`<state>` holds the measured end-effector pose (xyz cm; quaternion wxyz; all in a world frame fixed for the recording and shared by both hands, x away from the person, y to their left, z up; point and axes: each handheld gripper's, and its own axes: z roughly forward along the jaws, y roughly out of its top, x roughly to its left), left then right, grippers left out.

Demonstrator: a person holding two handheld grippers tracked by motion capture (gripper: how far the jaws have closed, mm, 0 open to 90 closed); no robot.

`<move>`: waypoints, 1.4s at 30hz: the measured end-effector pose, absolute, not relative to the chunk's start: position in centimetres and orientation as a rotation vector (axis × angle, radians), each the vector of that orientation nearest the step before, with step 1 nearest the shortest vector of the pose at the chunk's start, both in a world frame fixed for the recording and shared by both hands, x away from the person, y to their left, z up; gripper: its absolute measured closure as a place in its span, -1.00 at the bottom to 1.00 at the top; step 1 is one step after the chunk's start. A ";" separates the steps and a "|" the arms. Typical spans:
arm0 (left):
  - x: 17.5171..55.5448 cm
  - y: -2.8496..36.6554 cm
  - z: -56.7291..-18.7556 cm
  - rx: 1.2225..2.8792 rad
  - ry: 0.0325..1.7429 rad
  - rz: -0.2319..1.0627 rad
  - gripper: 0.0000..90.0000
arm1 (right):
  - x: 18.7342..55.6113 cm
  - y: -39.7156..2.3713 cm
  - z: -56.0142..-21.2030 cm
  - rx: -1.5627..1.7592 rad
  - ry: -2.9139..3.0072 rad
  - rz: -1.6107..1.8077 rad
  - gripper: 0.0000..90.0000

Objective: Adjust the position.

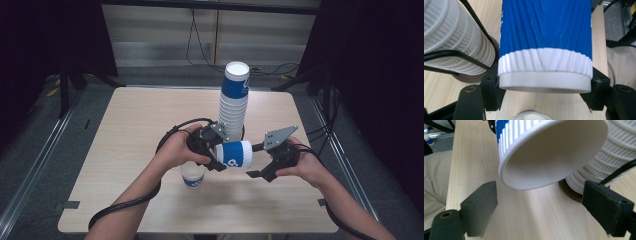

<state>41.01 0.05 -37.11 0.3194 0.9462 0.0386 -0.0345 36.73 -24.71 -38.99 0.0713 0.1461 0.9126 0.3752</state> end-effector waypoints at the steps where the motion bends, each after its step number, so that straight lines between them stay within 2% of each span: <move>1: 41.0 0.0 -37.2 2.484 0.105 -0.099 -0.31 | 36.7 -24.7 -39.0 0.440 2.740 1.137 -0.72; 19: 40.9 -0.1 -37.1 2.402 0.069 -0.158 -0.31 | 37.1 -24.6 -38.3 0.475 2.689 1.283 -0.72; 34: 41.0 -0.5 -38.1 2.433 0.068 -0.192 -0.31 | 37.1 -24.2 -37.5 0.428 2.689 1.300 -0.71; 42: 41.0 -0.7 -38.5 2.465 0.056 -0.164 -0.31 | 37.2 -24.1 -37.3 0.461 2.692 1.314 -0.70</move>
